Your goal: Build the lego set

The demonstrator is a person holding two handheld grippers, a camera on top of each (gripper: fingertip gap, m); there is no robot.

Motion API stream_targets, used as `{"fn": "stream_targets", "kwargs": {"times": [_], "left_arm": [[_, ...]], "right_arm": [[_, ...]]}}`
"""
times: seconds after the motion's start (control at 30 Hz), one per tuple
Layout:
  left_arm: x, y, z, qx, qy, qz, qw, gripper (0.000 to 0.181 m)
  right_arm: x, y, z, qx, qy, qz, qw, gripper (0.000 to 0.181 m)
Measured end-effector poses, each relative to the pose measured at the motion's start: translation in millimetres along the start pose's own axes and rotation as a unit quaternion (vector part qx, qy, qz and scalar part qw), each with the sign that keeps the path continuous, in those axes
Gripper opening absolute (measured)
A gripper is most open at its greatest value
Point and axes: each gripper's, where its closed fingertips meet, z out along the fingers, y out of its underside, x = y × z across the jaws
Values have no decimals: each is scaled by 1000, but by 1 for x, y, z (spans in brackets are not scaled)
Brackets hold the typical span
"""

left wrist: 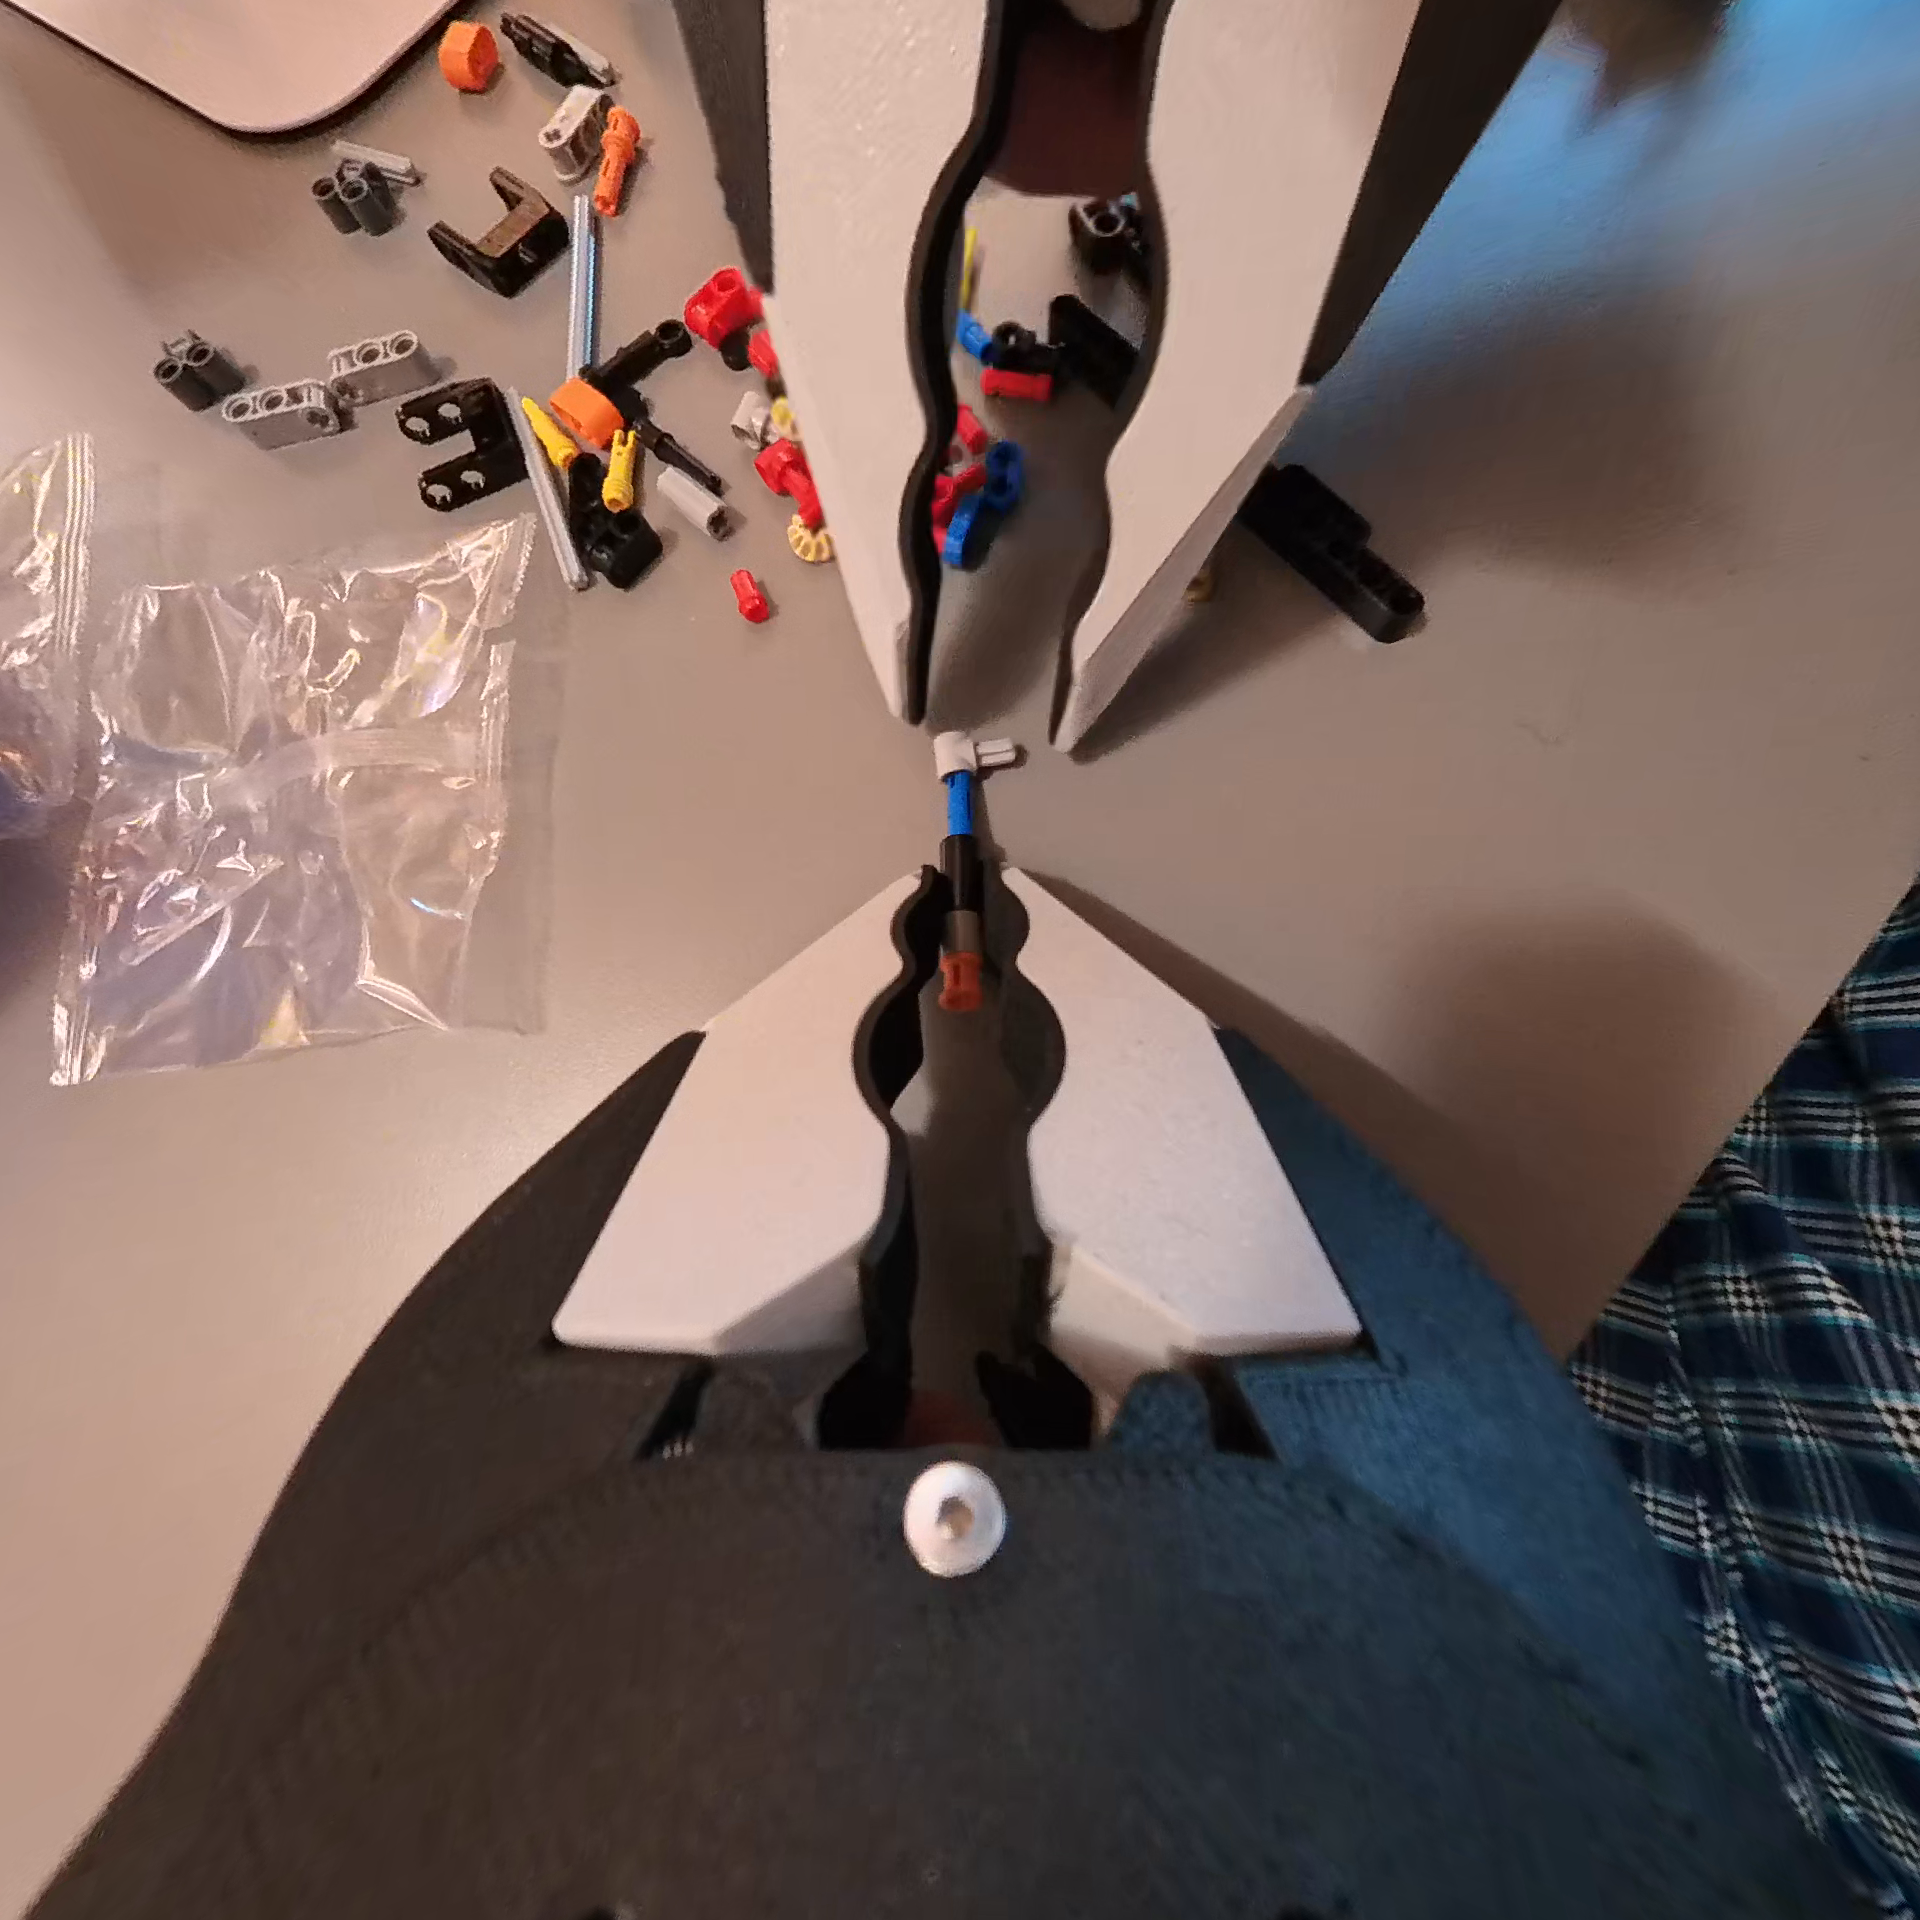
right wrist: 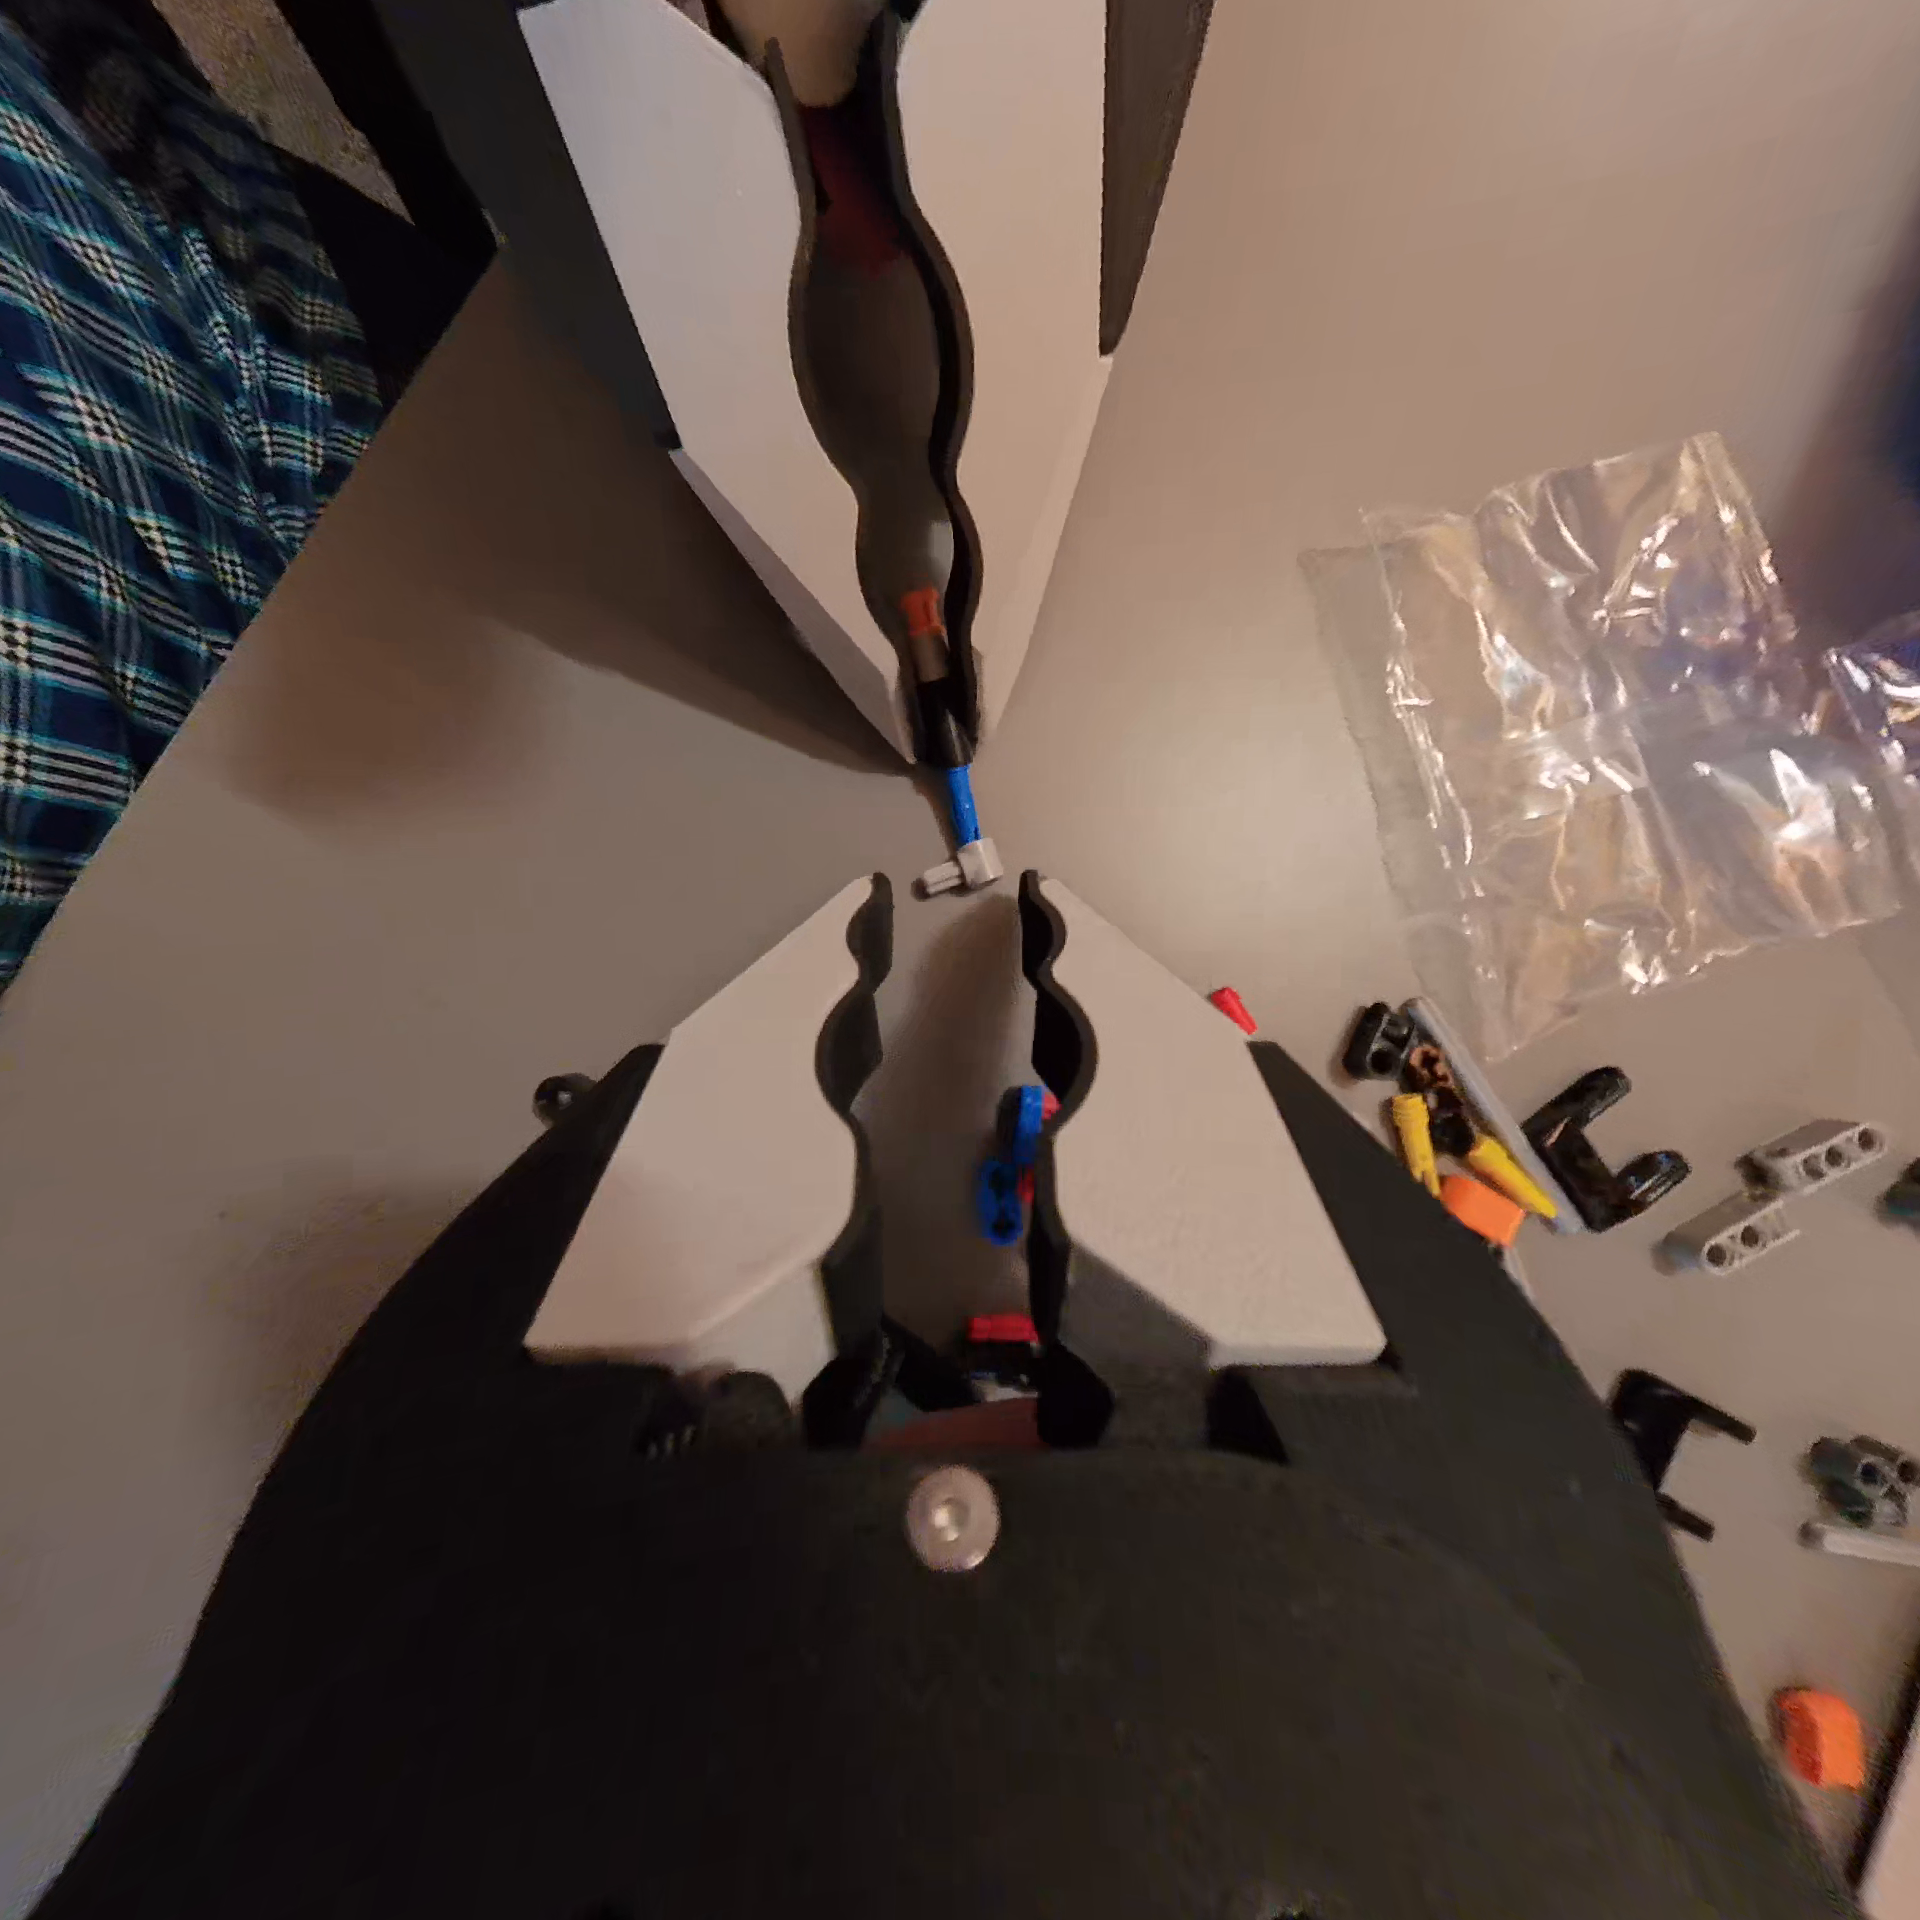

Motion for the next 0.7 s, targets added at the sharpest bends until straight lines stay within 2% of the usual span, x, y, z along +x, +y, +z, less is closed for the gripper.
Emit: {"fn": "stream_targets", "kwargs": {"times": [0.23,0.7], "left_arm": [[0,0,0,0,1,2,1000,5],[-1,-1,0,3,11,16,1000,5]], "right_arm": [[0,0,6,-5,-26,-40,999,13],[0,0,6,43,-45,-11,998,13]]}}
